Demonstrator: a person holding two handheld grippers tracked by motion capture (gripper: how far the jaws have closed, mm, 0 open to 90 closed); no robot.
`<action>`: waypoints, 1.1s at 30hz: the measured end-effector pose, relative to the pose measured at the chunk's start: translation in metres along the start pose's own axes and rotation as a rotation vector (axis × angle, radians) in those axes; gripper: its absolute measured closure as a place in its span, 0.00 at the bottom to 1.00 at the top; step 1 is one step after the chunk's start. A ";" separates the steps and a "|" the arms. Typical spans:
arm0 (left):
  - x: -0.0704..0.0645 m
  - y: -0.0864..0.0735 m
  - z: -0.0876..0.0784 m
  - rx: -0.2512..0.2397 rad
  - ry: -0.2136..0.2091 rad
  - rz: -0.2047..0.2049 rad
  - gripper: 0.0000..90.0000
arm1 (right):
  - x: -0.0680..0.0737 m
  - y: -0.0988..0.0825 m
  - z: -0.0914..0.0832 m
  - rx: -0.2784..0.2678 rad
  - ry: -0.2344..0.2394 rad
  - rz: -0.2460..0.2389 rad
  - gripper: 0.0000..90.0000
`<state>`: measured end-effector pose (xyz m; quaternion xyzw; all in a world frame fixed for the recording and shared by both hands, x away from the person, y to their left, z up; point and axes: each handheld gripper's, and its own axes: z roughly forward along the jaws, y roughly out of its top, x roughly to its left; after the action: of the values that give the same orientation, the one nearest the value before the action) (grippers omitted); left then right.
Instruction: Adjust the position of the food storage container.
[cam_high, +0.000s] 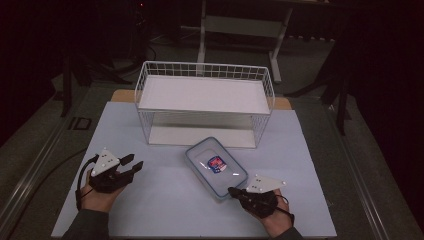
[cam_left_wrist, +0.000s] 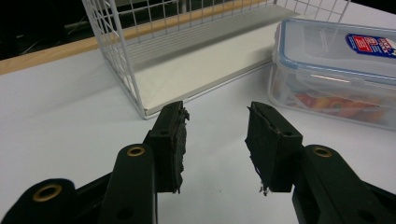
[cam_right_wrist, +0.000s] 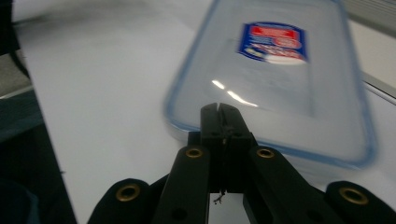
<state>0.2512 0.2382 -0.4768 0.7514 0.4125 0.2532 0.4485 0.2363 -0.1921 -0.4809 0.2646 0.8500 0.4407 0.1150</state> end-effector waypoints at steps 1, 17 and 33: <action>0.000 0.000 0.000 0.000 -0.001 0.002 0.63 | 0.004 0.001 0.002 -0.003 0.008 -0.006 0.99; -0.001 0.001 0.000 -0.004 0.000 0.012 0.62 | 0.033 0.009 0.029 0.052 0.037 -0.098 1.00; -0.003 0.002 0.000 -0.001 -0.008 0.026 0.62 | 0.008 0.001 0.008 0.115 -0.065 -0.026 1.00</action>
<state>0.2503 0.2349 -0.4751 0.7575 0.4008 0.2559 0.4473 0.2333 -0.1817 -0.4849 0.2741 0.8731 0.3807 0.1330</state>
